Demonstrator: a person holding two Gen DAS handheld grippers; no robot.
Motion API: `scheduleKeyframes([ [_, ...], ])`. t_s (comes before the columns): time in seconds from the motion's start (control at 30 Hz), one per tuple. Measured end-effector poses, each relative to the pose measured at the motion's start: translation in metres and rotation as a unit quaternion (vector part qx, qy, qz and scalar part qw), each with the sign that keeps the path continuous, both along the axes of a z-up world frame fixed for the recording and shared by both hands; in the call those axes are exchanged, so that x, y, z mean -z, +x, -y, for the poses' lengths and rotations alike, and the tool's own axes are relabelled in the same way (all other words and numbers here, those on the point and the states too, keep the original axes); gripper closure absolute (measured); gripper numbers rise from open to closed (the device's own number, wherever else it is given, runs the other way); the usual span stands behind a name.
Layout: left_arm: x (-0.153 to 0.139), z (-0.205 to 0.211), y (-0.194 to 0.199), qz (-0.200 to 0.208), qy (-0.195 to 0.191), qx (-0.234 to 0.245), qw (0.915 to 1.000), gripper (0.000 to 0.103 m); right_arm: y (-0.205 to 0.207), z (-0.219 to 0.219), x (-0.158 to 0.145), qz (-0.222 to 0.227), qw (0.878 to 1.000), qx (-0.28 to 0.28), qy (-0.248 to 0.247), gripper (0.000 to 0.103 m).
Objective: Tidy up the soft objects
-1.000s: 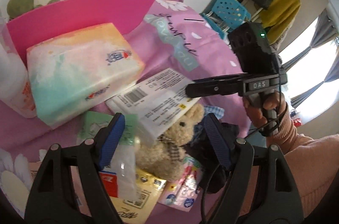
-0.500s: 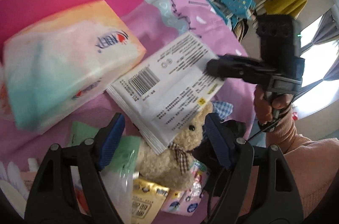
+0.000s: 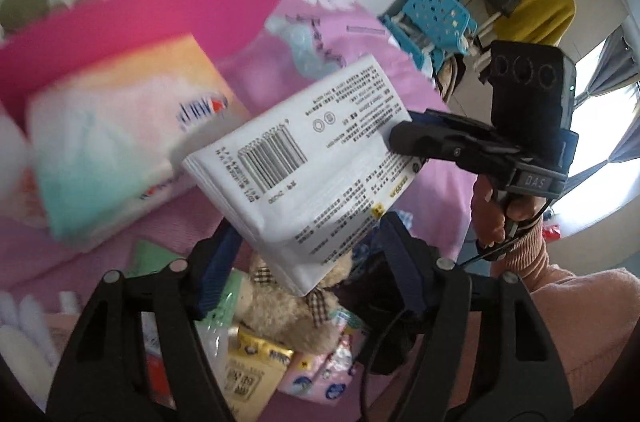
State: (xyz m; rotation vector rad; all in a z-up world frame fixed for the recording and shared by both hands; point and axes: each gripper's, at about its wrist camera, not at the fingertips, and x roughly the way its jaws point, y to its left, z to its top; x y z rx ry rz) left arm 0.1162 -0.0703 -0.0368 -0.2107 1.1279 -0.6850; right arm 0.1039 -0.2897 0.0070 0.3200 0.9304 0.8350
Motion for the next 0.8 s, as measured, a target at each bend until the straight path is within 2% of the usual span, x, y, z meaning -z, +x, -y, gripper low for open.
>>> scheduleKeyframes([
  [0.17, -0.034, -0.011, 0.005, 0.043, 0.012, -0.019, 0.9988, 0.031, 0.010, -0.009, -0.025, 0.022, 1.000, -0.009, 0.015, 0.075],
  [0.33, -0.065, -0.022, 0.029, 0.080, 0.036, -0.045, 0.9952, 0.031, 0.035, -0.018, -0.046, 0.044, 0.999, -0.002, 0.027, 0.074],
  [0.5, -0.080, -0.033, 0.062, 0.087, 0.053, -0.073, 0.9921, 0.031, 0.072, -0.029, -0.057, 0.057, 0.998, 0.003, 0.030, 0.074],
  [0.6, -0.083, -0.040, 0.079, 0.086, 0.061, -0.090, 0.9904, 0.031, 0.097, -0.034, -0.055, 0.047, 0.998, 0.010, 0.035, 0.073],
  [0.7, -0.081, -0.042, 0.097, 0.078, 0.069, -0.100, 0.9896, 0.031, 0.116, -0.039, -0.050, 0.033, 0.998, 0.013, 0.044, 0.073],
  [0.8, -0.071, -0.043, 0.114, 0.063, 0.081, -0.111, 0.9885, 0.031, 0.132, -0.045, -0.043, 0.025, 0.999, 0.020, 0.030, 0.072],
])
